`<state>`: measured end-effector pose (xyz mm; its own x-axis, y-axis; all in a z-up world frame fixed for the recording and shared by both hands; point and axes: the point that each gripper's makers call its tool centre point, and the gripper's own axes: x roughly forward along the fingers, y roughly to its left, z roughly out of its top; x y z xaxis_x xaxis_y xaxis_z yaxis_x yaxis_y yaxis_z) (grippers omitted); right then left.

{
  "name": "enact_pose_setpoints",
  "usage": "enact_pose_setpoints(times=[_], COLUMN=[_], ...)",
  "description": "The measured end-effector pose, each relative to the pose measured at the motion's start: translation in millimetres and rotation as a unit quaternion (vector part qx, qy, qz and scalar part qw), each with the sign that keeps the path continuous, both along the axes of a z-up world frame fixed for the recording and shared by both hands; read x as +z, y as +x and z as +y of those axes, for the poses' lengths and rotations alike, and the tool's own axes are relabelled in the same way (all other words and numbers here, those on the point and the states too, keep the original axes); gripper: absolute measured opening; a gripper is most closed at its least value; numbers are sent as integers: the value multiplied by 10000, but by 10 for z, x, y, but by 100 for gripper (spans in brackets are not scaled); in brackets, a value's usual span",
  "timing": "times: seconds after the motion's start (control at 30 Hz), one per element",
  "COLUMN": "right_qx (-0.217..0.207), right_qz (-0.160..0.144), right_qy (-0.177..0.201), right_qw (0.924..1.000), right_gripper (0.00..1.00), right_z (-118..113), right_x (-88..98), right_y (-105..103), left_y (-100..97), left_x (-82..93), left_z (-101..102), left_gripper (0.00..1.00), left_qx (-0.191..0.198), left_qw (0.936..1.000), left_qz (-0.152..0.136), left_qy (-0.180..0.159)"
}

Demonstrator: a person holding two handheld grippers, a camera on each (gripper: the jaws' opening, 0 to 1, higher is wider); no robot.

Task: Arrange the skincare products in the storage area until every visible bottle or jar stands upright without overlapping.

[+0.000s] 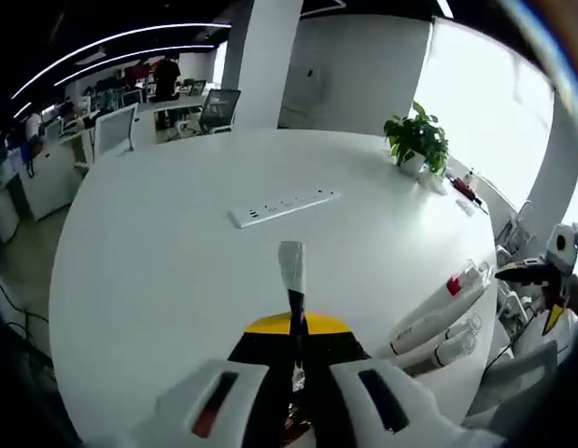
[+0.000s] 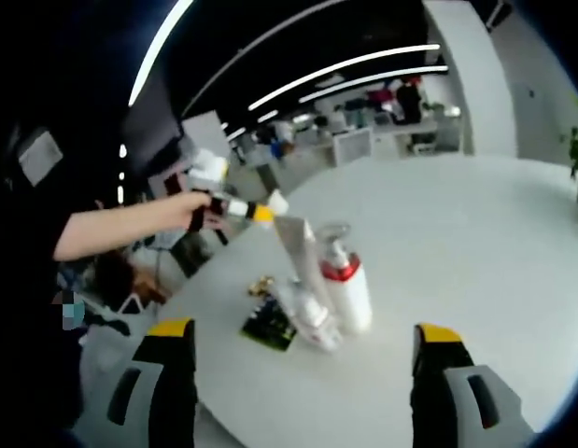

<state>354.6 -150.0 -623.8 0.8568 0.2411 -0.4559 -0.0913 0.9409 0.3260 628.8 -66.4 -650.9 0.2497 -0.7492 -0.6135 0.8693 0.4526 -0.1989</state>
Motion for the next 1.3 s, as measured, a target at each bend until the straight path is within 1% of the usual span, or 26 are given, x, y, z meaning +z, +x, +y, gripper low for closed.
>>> enact_pose_setpoints(times=[0.07,0.17,0.23,0.27,0.37,0.6,0.8,0.9,0.97,1.0,1.1,1.3], right_qx=[41,126,198,238,313,416,604,654,697,716,733,763], right_qz=[-71,-89,-95,-94,-84,-194,-170,-180,-194,-209,-286,-335], right_qy=[6,-23,-43,-50,-81,-115,-167,-175,-175,-174,-144,-125], right_qw=[10000,9999,9997,9997,9994,9989,9979,9975,9972,9971,9968,9964], right_gripper=[98,98,98,98,98,98,98,98,98,98,99,99], right_z=[44,115,177,208,262,370,518,570,613,635,685,723], right_x=[49,72,89,93,109,211,227,234,239,244,277,278], right_y=[-1,-25,-59,-81,-135,-202,-293,-309,-310,-311,-312,-335], left_y=[-126,-298,-383,-399,-537,-882,-1128,-1291,-1384,-1400,-1548,-1792], left_x=[78,195,302,325,516,757,961,1069,1101,1105,1123,1149], left_z=[-2,29,51,53,56,88,159,199,230,236,279,337], left_gripper=[3,3,3,3,3,3,3,3,3,3,3,3], left_qx=[-53,-77,-21,-14,70,-26,12,-31,-66,-69,-130,-259], left_qw=[9999,9998,9995,9994,9984,9969,9939,9921,9918,9918,9916,9913], left_qz=[-64,-102,-143,-158,-260,-405,-361,-386,-436,-434,-447,-422], left_qy=[-65,-175,-282,-307,-505,-673,-1039,-1190,-1199,-1204,-1207,-1221])
